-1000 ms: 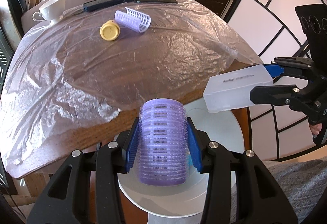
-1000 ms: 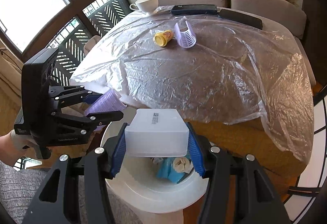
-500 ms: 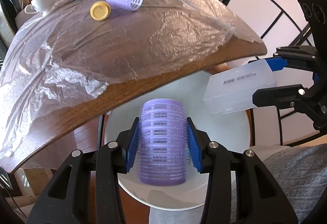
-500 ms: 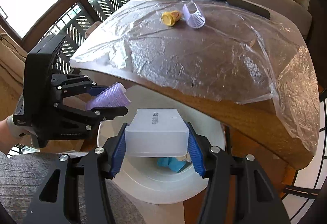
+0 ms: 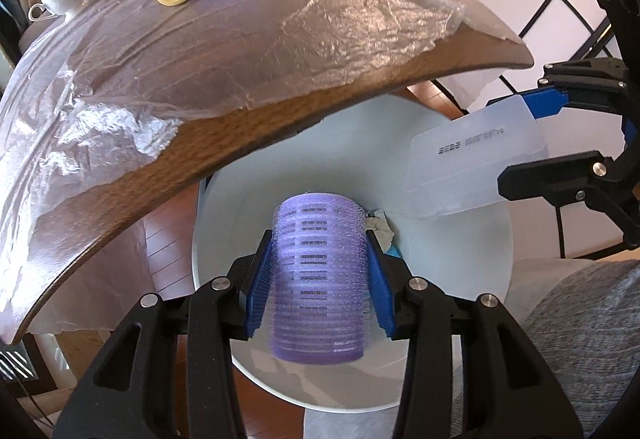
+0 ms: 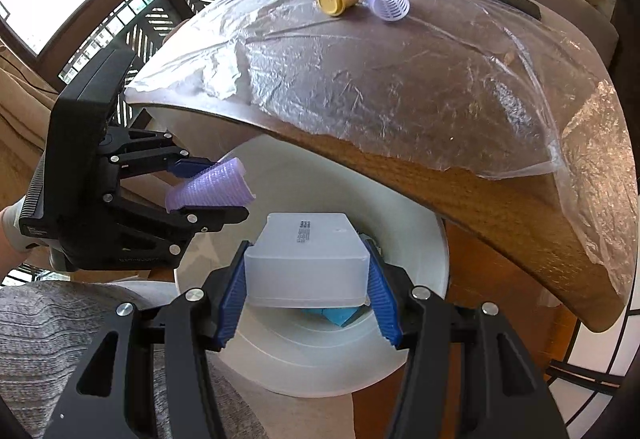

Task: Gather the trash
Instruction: 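Open the left tool dropping the purple roller into the bin while the right tool drops the white box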

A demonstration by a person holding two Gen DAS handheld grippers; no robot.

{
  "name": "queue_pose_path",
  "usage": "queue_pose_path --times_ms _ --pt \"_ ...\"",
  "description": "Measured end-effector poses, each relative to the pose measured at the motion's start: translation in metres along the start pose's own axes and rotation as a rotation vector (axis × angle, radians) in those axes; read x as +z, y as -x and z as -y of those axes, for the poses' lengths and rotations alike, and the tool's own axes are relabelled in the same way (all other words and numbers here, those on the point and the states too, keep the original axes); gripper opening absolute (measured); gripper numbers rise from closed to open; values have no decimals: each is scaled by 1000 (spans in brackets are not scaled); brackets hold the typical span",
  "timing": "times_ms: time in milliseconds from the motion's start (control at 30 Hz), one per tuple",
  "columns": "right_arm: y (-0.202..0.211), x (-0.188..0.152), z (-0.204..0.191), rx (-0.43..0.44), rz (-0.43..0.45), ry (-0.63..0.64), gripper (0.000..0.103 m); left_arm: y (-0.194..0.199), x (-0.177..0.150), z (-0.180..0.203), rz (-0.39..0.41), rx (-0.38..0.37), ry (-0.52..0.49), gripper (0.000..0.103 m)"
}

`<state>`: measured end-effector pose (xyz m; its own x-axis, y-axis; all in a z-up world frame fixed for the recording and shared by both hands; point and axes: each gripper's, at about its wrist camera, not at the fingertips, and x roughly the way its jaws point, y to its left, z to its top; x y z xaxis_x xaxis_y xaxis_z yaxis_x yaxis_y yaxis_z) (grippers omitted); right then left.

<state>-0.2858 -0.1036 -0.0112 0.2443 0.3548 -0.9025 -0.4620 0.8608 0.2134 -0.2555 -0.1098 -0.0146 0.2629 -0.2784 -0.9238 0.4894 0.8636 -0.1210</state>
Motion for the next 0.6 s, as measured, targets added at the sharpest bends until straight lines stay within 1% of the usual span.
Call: queue_pose_path --times_ms 467,600 --pt "-34 2 -2 -11 -52 18 54 -28 -10 2 -52 21 -23 45" --pt "-45 -3 0 -18 -67 21 54 -37 -11 4 -66 28 -26 45"
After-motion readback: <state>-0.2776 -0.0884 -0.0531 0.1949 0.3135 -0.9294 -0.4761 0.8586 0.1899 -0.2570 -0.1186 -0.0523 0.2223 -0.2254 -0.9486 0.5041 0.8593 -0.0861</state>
